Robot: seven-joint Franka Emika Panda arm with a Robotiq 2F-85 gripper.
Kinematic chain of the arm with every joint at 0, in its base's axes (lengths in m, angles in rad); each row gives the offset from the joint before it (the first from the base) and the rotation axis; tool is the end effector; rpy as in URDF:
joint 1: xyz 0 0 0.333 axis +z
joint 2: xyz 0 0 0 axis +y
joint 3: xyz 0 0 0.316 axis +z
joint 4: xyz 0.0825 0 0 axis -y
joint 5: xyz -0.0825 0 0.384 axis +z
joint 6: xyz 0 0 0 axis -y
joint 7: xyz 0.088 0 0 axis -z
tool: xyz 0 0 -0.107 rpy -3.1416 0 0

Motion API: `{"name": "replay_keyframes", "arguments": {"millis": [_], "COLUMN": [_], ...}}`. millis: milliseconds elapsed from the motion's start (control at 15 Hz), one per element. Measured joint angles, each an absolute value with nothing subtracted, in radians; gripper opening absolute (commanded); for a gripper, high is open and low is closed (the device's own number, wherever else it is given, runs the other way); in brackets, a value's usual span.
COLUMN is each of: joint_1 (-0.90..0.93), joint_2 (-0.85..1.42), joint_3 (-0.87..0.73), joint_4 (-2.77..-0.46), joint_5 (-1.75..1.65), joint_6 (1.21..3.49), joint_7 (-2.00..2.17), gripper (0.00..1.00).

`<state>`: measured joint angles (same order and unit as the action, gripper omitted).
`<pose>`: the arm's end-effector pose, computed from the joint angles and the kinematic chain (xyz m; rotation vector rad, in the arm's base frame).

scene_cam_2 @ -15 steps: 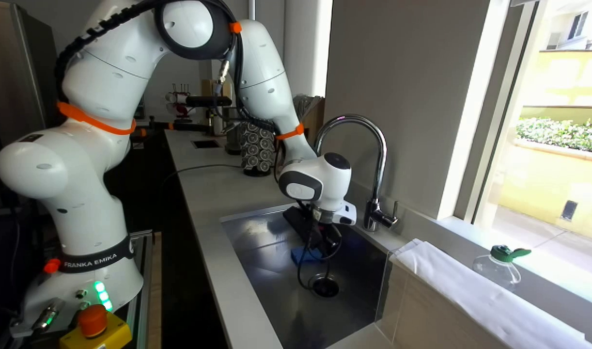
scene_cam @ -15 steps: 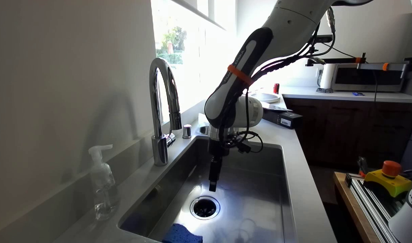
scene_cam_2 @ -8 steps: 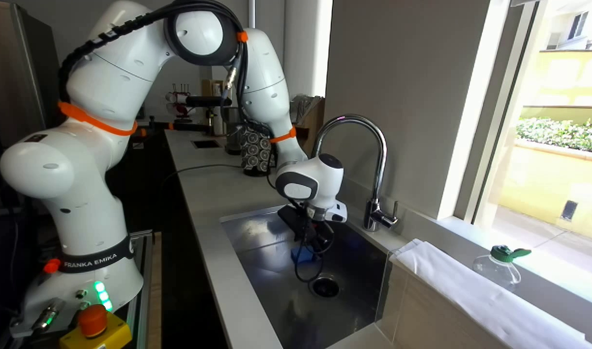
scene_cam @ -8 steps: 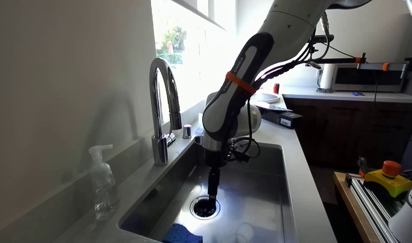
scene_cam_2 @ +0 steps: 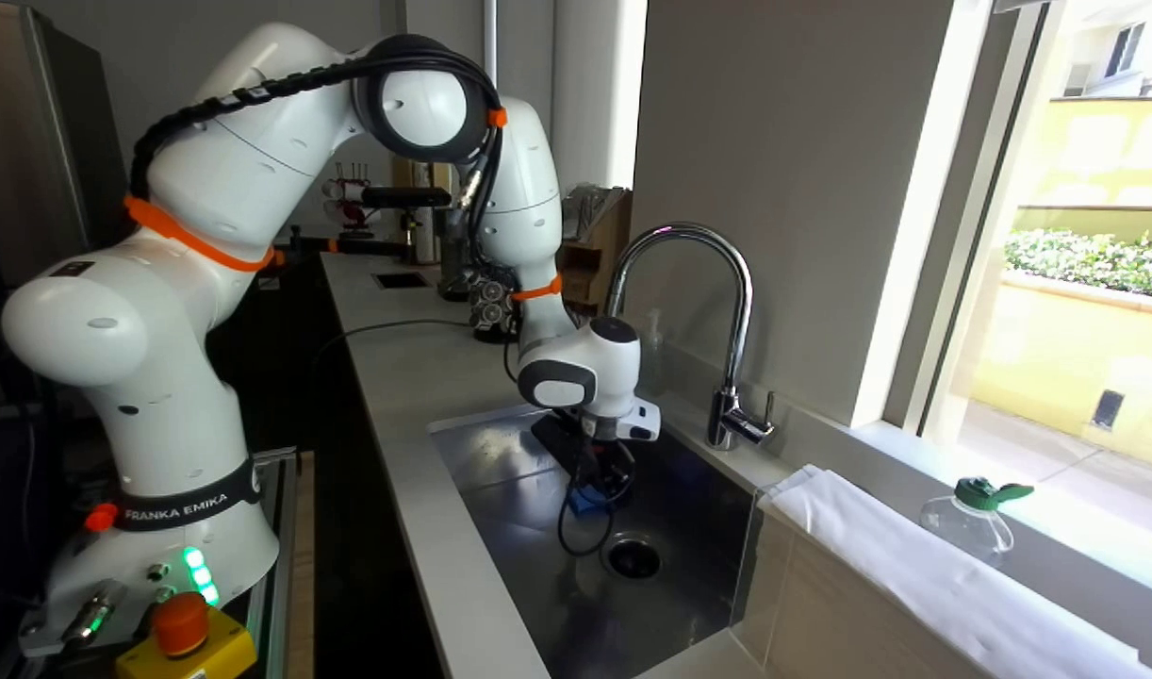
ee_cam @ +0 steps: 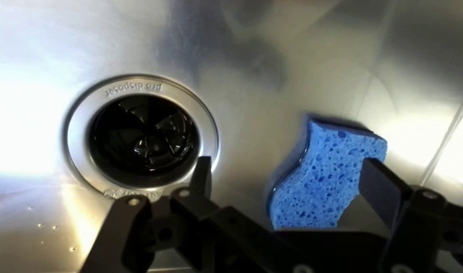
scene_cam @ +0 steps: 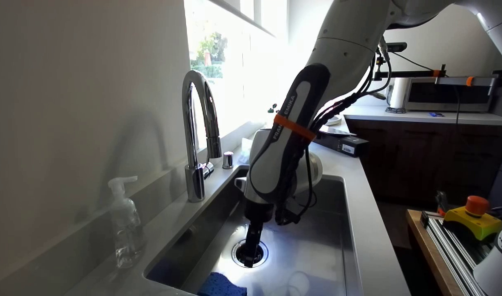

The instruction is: Close the tap faucet

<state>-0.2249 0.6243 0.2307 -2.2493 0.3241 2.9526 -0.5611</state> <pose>0.5288 -0.0090 0.0981 -2.9428 -0.2983 -0.1891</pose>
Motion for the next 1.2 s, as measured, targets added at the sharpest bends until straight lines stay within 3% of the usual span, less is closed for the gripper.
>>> {"name": "replay_keyframes", "arguments": {"millis": [1200], "joint_1": [-0.190], "joint_2": [0.769], "joint_3": [0.270], "joint_4": [-2.213], "joint_5": [0.066], "joint_6": [3.239], "joint_7": [-0.234], "gripper": [1.00]}}
